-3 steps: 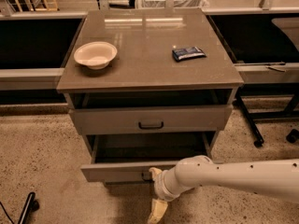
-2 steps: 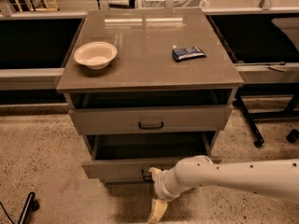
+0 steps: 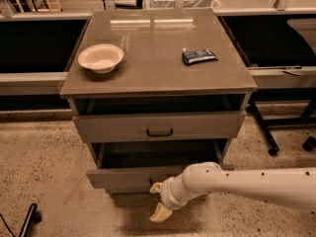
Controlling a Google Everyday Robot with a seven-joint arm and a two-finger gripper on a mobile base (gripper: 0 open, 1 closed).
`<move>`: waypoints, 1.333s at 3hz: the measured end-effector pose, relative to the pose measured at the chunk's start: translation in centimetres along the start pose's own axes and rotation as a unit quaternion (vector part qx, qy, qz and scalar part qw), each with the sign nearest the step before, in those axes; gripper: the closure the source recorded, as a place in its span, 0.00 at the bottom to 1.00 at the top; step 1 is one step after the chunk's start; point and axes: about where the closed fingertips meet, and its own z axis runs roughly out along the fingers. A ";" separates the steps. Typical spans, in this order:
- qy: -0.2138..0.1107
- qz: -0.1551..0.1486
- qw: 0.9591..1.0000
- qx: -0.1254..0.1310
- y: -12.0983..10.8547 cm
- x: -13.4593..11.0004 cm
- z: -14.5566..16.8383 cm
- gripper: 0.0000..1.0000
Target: Close middle drawer
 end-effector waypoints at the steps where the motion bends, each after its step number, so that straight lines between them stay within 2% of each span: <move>1: 0.002 -0.008 1.000 0.024 -1.5 1.1 -0.5 0.59; 2: 0.023 -0.006 0.999 0.044 -3.9 2.6 -0.8 0.83; 3: 0.074 0.023 0.996 0.037 -6.9 5.4 -0.1 0.98; 4: 0.089 0.041 0.995 0.036 -8.1 6.9 0.1 0.75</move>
Offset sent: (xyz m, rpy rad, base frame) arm 0.0766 -0.0460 -0.0197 -0.1254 -0.0963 -0.0916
